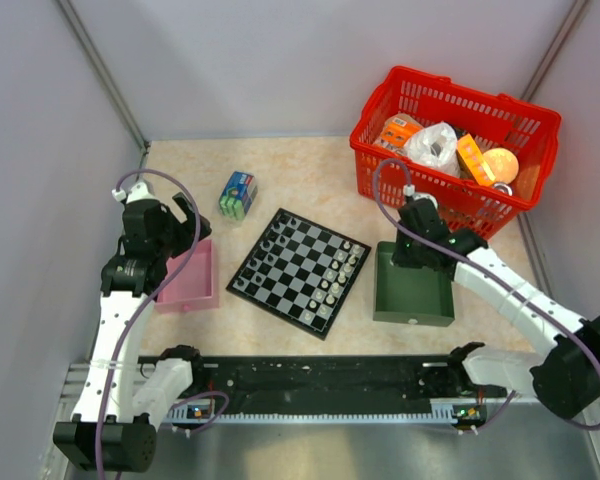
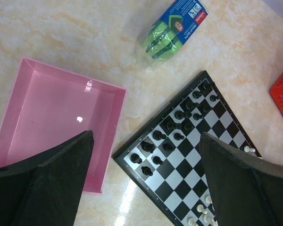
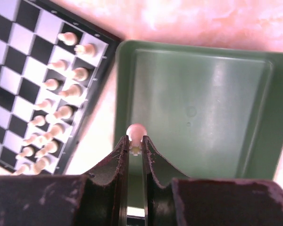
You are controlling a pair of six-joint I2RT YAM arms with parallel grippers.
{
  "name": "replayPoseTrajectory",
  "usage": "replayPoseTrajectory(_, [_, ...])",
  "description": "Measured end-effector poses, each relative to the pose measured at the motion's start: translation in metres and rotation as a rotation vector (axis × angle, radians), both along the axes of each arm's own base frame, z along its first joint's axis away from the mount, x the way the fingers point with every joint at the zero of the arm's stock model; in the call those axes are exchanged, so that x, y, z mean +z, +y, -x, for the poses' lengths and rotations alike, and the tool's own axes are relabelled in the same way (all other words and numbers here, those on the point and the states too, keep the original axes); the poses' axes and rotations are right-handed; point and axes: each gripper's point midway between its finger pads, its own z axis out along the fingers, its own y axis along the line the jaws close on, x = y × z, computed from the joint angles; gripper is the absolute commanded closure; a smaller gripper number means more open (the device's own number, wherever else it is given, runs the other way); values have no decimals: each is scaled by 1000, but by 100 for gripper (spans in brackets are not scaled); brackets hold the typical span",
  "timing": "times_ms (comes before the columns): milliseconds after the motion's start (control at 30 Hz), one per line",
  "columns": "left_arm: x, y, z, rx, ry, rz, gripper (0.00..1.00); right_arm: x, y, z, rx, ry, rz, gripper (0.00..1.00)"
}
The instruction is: Set up the chess pieces on the board
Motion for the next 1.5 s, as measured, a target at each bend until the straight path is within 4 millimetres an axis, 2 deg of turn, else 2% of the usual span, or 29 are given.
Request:
replayPoseTrajectory(100, [0,0,0,0,1,3,1,14,18,5,45,-29,-32,100])
replayPoseTrajectory(267, [-1,0,0,0,2,3,1,19,76,41,225,-28,-57,100])
replayPoseTrajectory(367, [-1,0,0,1,3,3,1,12,113,72,346,-3,-46,100])
replayPoseTrajectory(467, [-1,0,0,1,3,3,1,-1,135,95,426,29,-13,100])
replayPoseTrajectory(567, [-1,0,0,2,3,3,1,-18,150,114,489,56,34,100])
replayPoseTrajectory(667, [-1,0,1,4,0,1,1,-31,156,128,534,74,78,100])
replayPoseTrajectory(767, [0,1,1,7,-4,-2,1,-38,161,133,560,80,100,100])
replayPoseTrajectory(1100, [3,5,2,24,-13,-13,1,-50,180,127,600,60,109,100])
replayPoseTrajectory(1233, [3,8,2,37,-13,-21,1,-62,186,126,620,67,130,100])
replayPoseTrajectory(1500, [4,10,3,50,-19,-29,1,-70,187,124,629,68,153,100])
